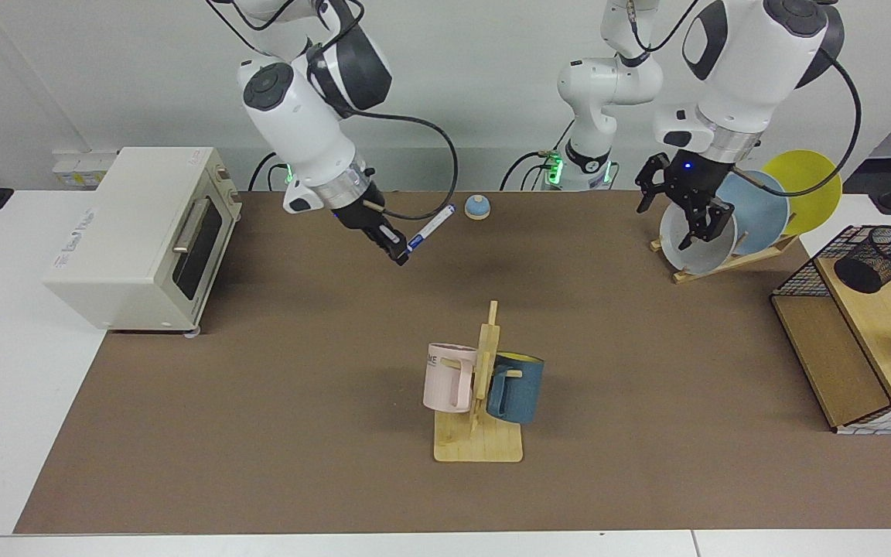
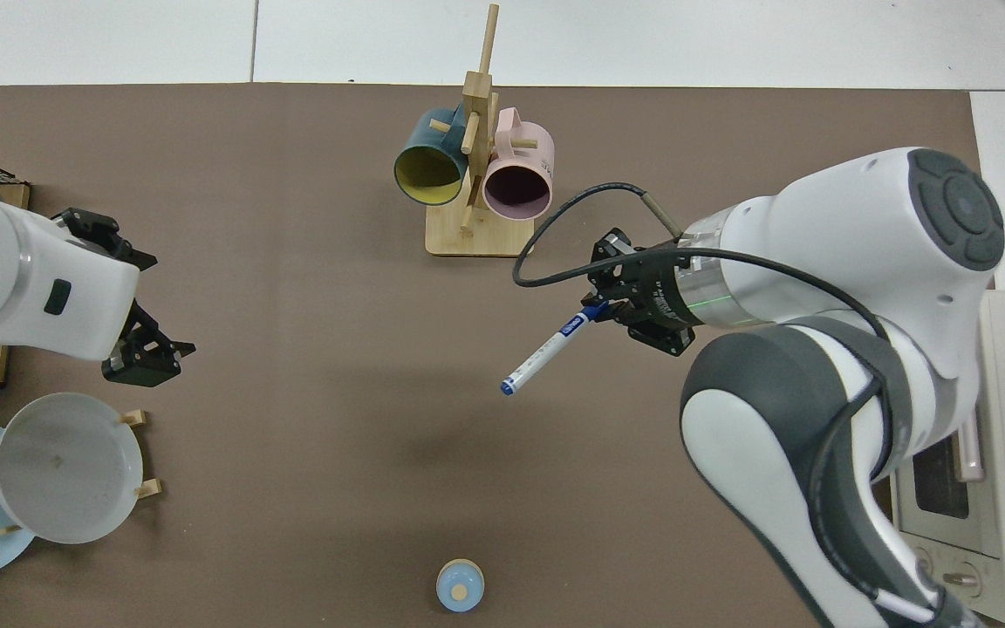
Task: Put markers into pen holder
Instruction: 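Bring the marker to the left gripper while the left gripper reaches it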
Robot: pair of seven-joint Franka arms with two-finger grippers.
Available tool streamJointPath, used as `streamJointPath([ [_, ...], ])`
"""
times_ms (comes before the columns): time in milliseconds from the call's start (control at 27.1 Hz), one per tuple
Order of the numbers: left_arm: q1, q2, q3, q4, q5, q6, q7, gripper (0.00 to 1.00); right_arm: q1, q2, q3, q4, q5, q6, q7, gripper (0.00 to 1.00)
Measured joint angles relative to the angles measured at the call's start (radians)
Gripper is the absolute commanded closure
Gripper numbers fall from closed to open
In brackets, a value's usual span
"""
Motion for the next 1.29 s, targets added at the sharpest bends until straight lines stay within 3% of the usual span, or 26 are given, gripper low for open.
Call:
streamJointPath([
  [184, -0.015, 0.000, -0.006, 0.000, -0.005, -0.001, 0.157, 0.00, 0.058, -0.002, 0.002, 0.018, -0.004, 0.022, 0.113, 1.00],
  [589, -0.074, -0.001, -0.025, -0.002, -0.096, -0.002, 0.242, 0.00, 0.118, 0.001, 0.002, 0.018, -0.033, 0.106, 0.385, 1.00],
  [994, -0.137, -0.004, -0.071, -0.003, -0.124, 0.030, 0.151, 0.00, 0.170, 0.010, 0.003, 0.017, -0.057, 0.165, 0.627, 1.00],
  [1289, -0.182, -0.004, -0.080, -0.025, -0.124, 0.087, 0.081, 0.01, 0.213, 0.010, 0.003, 0.017, -0.058, 0.167, 0.686, 1.00],
])
